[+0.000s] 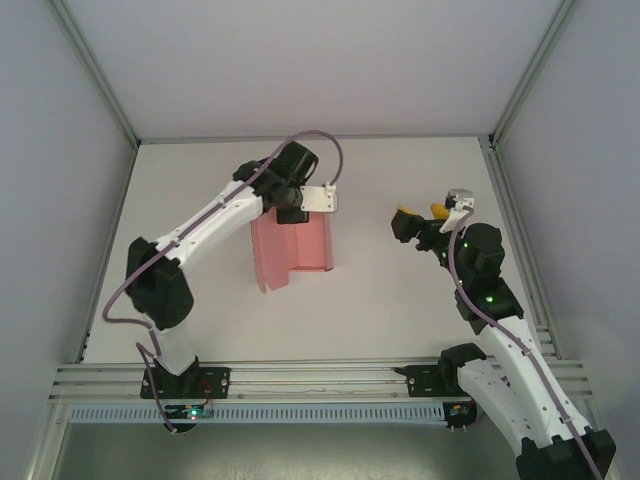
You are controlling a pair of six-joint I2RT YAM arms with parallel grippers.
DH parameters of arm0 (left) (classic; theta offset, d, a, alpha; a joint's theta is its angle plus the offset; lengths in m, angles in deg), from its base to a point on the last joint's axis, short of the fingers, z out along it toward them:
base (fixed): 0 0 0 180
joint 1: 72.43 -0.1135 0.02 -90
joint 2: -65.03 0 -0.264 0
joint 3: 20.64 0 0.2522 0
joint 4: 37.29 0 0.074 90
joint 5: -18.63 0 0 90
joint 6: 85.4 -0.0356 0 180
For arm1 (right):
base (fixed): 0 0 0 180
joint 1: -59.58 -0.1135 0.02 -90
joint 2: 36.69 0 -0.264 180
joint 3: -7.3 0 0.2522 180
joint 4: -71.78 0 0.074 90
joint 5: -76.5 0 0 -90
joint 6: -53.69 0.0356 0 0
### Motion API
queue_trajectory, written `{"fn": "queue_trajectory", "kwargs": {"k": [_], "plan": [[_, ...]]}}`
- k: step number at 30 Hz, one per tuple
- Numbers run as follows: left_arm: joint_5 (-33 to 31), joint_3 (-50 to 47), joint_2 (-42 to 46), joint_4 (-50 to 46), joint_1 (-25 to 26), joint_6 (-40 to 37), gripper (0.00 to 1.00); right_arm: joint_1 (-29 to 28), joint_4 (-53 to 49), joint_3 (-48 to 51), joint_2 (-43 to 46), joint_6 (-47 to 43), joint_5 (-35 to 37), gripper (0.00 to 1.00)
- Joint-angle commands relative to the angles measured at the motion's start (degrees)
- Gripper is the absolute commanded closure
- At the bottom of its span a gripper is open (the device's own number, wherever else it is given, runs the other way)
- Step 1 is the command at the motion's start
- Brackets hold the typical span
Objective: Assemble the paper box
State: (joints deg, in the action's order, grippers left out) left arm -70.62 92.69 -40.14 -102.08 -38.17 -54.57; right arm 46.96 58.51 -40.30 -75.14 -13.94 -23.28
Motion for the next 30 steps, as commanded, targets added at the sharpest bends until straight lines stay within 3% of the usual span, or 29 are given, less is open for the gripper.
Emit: {"fn": "queue_trajectory", "kwargs": {"k": [1,4,6,13,19,23,24,25,30], "plan": [[-6.1,0.8,-3.9,-11.2,4.4,-22.9,1.00,1.3,-3.9,2.1,3.1,1.5,2.0,0.02],[-13.8,-3.7,-6.3,-3.0,8.7,-34.1,1.00,2.3,-5.7,2.7,4.8,1.4,2.4,0.02],[-14.6,-5.0,-7.6,0.7,11.0,-39.8,1.00,2.9,-6.5,3.0,5.1,1.4,2.6,0.02],[-12.0,-11.8,-10.3,9.7,18.2,-54.6,1.00,5.0,-6.7,4.2,5.3,1.9,1.0,0.02],[-5.0,-19.1,-7.9,16.6,21.1,-59.9,0.97,6.6,-7.1,4.9,5.3,1.8,-0.2,0.02],[-3.6,-16.0,-7.0,14.3,21.4,-53.7,0.52,7.3,-7.5,5.0,4.8,1.4,-0.8,0.02],[-3.3,-15.0,-6.5,13.7,21.4,-51.7,0.32,7.3,-7.5,4.9,4.6,1.1,-1.2,0.02],[-2.8,-14.3,-5.9,13.1,21.4,-50.1,0.00,7.4,-7.6,4.7,4.3,0.8,-1.6,0.02],[8.3,-13.0,0.8,12.4,21.3,-41.5,0.00,7.5,-7.9,3.1,2.7,-1.3,-3.6,0.02]]}}
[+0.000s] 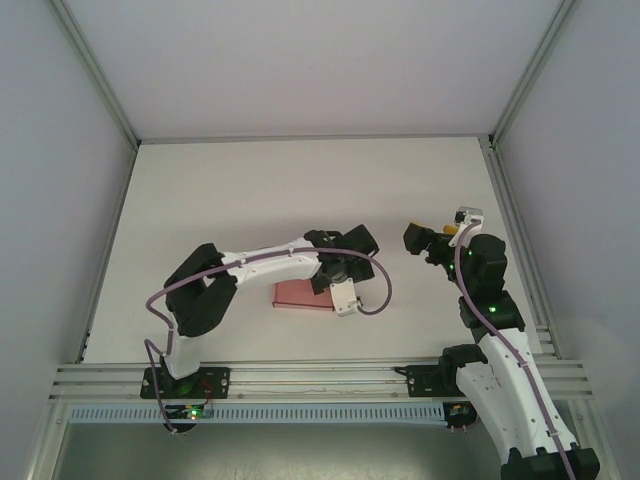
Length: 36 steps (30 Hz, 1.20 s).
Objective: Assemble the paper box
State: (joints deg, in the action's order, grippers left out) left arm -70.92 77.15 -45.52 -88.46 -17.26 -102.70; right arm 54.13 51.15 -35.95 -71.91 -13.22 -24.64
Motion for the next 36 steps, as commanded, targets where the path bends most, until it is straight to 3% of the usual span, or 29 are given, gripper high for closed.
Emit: {"fn": "queue_trajectory", "kwargs": {"k": [1,5,9,13,16,20,23,28,33,36], "plan": [[10.9,2.8,7.7,-1.2,0.3,8.7,0.00,0.4,-0.6,-1.6,-0.8,-2.4,-2.7,0.02],[18.5,4.8,13.5,-2.9,0.4,19.3,0.00,0.4,-0.8,-2.9,-2.7,-4.7,-5.1,0.02],[16.8,6.1,17.0,3.9,-0.9,43.8,0.00,0.4,0.0,-3.1,-3.9,-8.2,-6.3,0.02],[19.5,0.8,23.7,14.3,-8.3,65.5,0.00,0.2,1.6,-3.4,-6.2,-10.4,-14.8,0.02],[13.8,-3.8,29.4,21.1,-14.0,86.5,0.00,-2.7,4.2,-3.8,-9.8,-14.7,-22.3,0.04],[5.5,-5.4,34.5,14.8,-22.4,104.9,0.00,-13.9,0.0,-8.3,-17.4,-27.2,-18.3,0.04],[-0.2,-12.5,40.0,13.4,-26.7,108.1,0.00,-21.1,-5.2,-14.3,-25.9,-35.1,-12.5,0.05],[-2.9,-29.5,51.3,13.7,-29.9,108.8,0.00,-25.5,-11.4,-22.3,-37.1,-41.5,-6.7,0.10],[1.7,-40.2,57.7,16.6,-30.0,110.4,0.00,-27.7,-16.9,-26.2,-43.2,-45.2,-6.3,0.19],[7.0,-41.4,57.0,17.6,-30.1,106.7,0.00,-28.0,-18.1,-27.2,-45.2,-45.4,-4.3,0.36]]}}
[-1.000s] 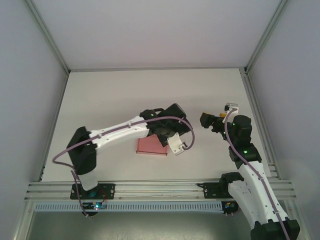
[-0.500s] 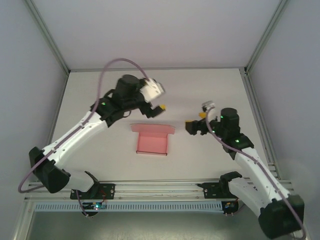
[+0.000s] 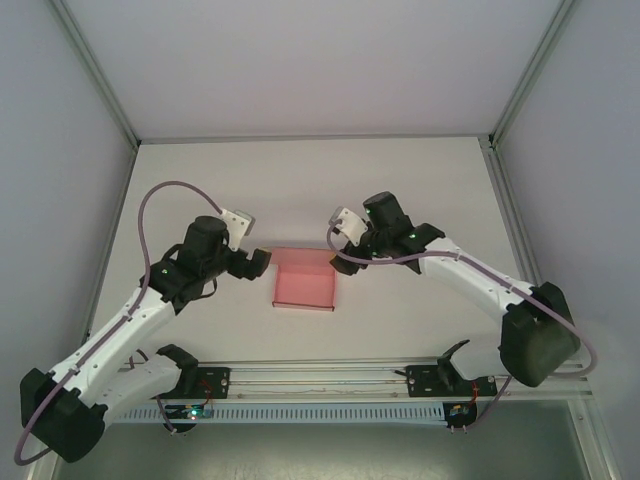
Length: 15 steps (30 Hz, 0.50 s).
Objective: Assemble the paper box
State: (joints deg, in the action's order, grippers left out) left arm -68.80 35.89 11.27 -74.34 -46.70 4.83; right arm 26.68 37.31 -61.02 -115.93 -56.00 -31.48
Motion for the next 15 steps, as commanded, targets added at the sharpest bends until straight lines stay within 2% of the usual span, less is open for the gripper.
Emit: {"fn": "queue_trajectory", "kwargs": {"k": [1,3,6,9,12,15], "plan": [[6.4,-0.1,-0.6,3.8,-0.7,-1.9,0.00,-0.5,-4.4,-2.4,-1.7,-2.2,3.1,0.43],[7.7,1.3,-3.6,3.1,-0.7,-4.1,0.00,-0.5,-4.4,-2.8,-2.0,-2.2,3.0,0.57],[7.4,4.6,-9.3,0.4,-0.7,-6.5,0.01,-0.6,-4.9,-3.1,-2.4,-3.0,2.0,0.67],[8.1,7.1,-13.7,-2.4,-0.6,-8.0,0.09,-0.6,-6.7,-4.6,-3.7,-3.0,2.2,0.77],[11.8,7.1,-15.6,-2.5,-0.7,-10.1,0.19,-0.6,-7.6,-5.5,-4.7,-3.4,1.8,0.87],[12.2,6.3,-15.9,-2.5,-0.7,-10.4,0.33,-0.7,-7.3,-5.6,-4.9,-3.8,1.3,0.89]]}}
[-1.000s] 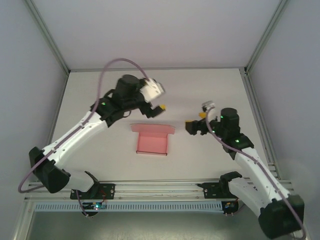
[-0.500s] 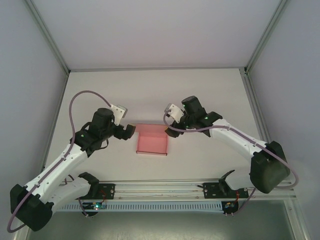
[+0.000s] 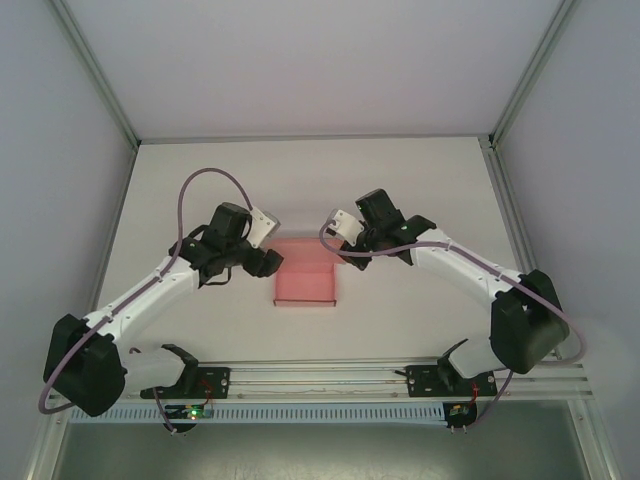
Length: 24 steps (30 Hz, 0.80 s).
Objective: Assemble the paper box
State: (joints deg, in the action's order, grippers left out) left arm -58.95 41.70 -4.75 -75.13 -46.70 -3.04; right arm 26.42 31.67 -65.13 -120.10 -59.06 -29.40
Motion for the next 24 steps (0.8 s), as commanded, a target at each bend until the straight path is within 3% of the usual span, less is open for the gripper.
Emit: {"fn": "queue_trajectory", "kwargs": {"k": [1,5,8,11,13,16,19,24], "plan": [[2.0,0.4,0.2,-1.8,-0.7,-2.4,0.37,-0.4,-1.6,-1.5,-0.8,-0.7,-0.5,0.90],[2.0,0.5,0.2,-2.4,-0.7,-2.3,0.62,-0.4,-1.0,-1.3,0.0,-1.1,-0.8,1.00],[2.9,0.9,-0.3,-1.6,-0.6,-2.9,0.66,-0.4,0.4,-0.1,1.3,-2.1,-1.9,1.00],[-0.2,1.9,-1.1,-1.9,-0.7,-2.8,0.57,-0.2,1.2,1.0,3.2,-3.8,-2.2,1.00],[-3.0,2.6,-0.7,-3.8,-0.7,-3.8,0.43,0.2,0.3,1.2,4.0,-7.0,-3.6,1.00],[-7.0,2.5,1.6,-5.1,-2.3,-4.3,0.35,2.1,-1.1,1.3,4.7,-10.7,-6.4,1.00],[-1.4,1.0,3.8,-3.2,-6.4,-4.4,0.32,4.1,-2.4,1.2,4.5,-15.3,-11.7,1.00],[11.4,1.9,3.0,-2.8,-7.1,-9.8,0.34,4.9,-5.5,-1.3,2.3,-19.0,-14.7,1.00]]}}
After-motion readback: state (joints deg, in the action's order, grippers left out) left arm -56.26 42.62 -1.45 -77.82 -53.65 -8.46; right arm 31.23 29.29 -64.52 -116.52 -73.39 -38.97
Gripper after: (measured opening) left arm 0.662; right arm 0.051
